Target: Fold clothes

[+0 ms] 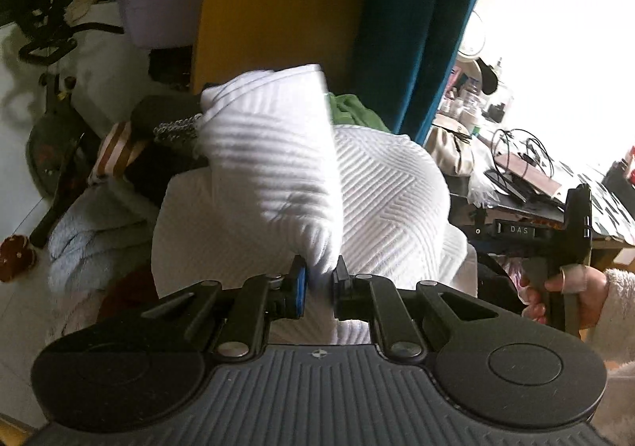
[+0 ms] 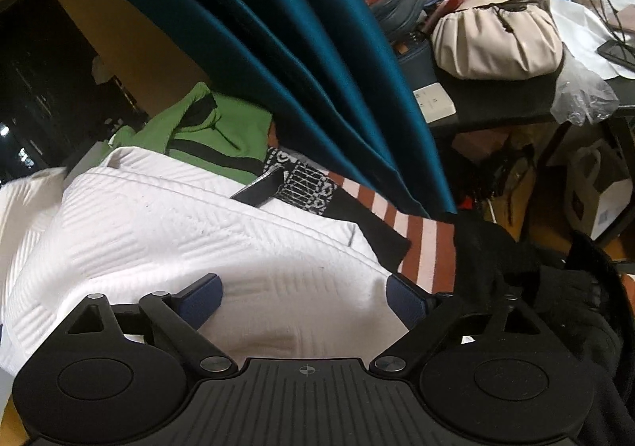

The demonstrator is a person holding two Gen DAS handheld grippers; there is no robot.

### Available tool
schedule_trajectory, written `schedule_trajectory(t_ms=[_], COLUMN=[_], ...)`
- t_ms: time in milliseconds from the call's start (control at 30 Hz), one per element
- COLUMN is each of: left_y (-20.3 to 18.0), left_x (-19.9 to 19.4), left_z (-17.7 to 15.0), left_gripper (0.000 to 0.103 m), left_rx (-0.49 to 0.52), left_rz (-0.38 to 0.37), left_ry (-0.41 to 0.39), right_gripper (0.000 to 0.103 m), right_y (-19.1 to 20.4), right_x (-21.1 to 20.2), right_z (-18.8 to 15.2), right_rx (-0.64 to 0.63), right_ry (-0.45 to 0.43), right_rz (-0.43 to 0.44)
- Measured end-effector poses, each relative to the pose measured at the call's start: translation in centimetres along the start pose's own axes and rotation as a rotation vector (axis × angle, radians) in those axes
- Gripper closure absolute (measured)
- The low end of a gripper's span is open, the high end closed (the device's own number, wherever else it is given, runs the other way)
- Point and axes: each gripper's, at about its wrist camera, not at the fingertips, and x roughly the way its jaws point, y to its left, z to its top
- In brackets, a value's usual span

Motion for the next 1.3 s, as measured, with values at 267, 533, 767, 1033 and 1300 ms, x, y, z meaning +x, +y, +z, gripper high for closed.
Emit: schedule_trajectory(t_ms=[267,533,767,1033,1300], left_y=[0.1,-0.4,-2.5,-3.0,-2.1], left_x=[-0.1,-1.7,0.3,2.4,-2.0], left_z=[0.3,4.6,8.1,7.5,7.0], left_gripper=[0.057,0.044,0.037,0.093,0.097], left_rx=[0.027,0.163,0.351,0.368,0.22], left_rz=[0.059,0.123,0.132,0.069,-0.159], left_ry=[0.004,-0.154,-0.182,-0.1,-0.123], right_gripper=[0.075,0.091,0.093,0.096,0.098], right_y=[1.0,0.5,0.7,0.8,0.9], right_x=[-0.5,-2.5,-3.3,-4.7,-5.8], right_z=[-0.8,-1.4,-1.9,-2.1,-3.3], right_rx=[-0.059,-0.06,-0.074,-0.075,-0.085], right_ry=[0.017,0.011,0.012,0.017,0.066], right_rz=[0.051,0.061,0.059,0.062,0.07])
